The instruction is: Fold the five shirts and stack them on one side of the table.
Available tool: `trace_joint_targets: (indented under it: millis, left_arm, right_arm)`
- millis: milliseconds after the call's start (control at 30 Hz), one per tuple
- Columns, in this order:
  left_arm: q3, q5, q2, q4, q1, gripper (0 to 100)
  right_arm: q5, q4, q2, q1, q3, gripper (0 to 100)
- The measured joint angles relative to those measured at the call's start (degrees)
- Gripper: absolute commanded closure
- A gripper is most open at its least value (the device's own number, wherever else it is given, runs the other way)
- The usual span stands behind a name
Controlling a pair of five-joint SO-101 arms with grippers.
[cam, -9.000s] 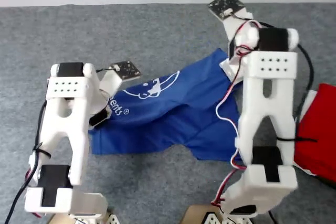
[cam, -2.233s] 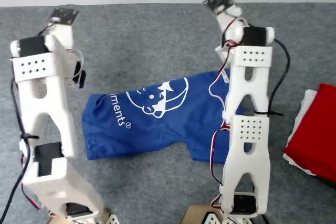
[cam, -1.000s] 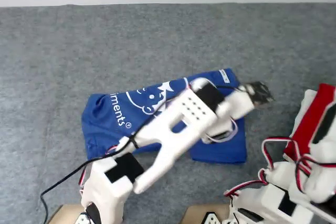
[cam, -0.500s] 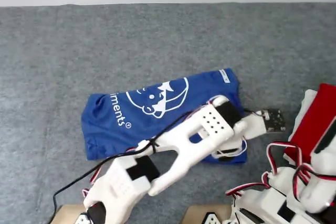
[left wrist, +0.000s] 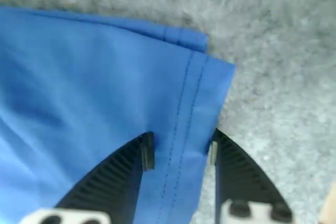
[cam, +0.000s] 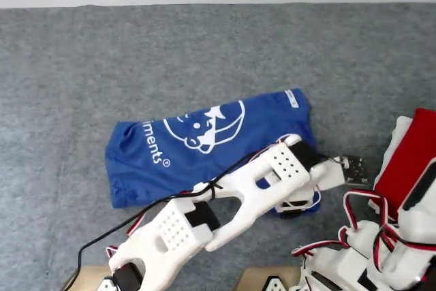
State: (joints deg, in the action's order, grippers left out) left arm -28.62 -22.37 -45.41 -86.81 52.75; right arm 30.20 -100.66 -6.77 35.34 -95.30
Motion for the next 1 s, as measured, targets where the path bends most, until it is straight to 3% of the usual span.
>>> trace_joint_targets:
  millis: [300, 667, 1000]
  left_arm:
    - [-1.0, -0.2, -0.3, 0.2, -1.2, 99]
    - [-9.3, -0.2, -0.3, -4.7, -2.3, 99]
    - [-16.4, 0.1, -0.3, -5.0, -10.8, 99]
  right_arm:
    - [1.2, 0.0, 0.0, 0.0, 0.1, 98.7]
    - [1.4, 0.0, -2.2, 0.0, -0.6, 98.7]
    - [1.4, 0.0, -2.2, 0.0, -0.6, 98.7]
